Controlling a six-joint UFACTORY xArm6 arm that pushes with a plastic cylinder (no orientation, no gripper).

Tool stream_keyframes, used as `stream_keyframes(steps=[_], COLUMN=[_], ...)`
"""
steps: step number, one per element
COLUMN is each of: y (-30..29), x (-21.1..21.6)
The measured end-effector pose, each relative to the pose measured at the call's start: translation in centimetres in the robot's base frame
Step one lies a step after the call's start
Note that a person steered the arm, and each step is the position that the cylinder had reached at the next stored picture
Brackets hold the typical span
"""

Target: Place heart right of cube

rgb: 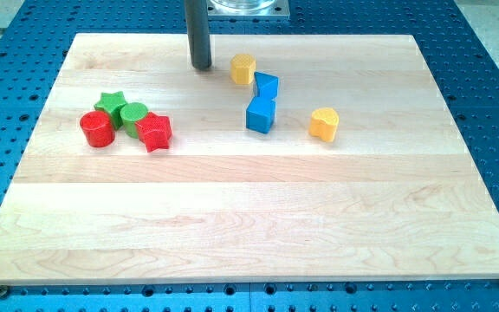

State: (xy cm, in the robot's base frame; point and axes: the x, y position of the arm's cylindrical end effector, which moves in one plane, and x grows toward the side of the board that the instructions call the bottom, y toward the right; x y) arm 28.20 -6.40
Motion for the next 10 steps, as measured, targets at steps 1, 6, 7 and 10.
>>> stream_keyframes(steps=[1,6,7,10], y=[3.2,17.0,23.8,18.3], x=[1.4,-3.6,5.1,15.7])
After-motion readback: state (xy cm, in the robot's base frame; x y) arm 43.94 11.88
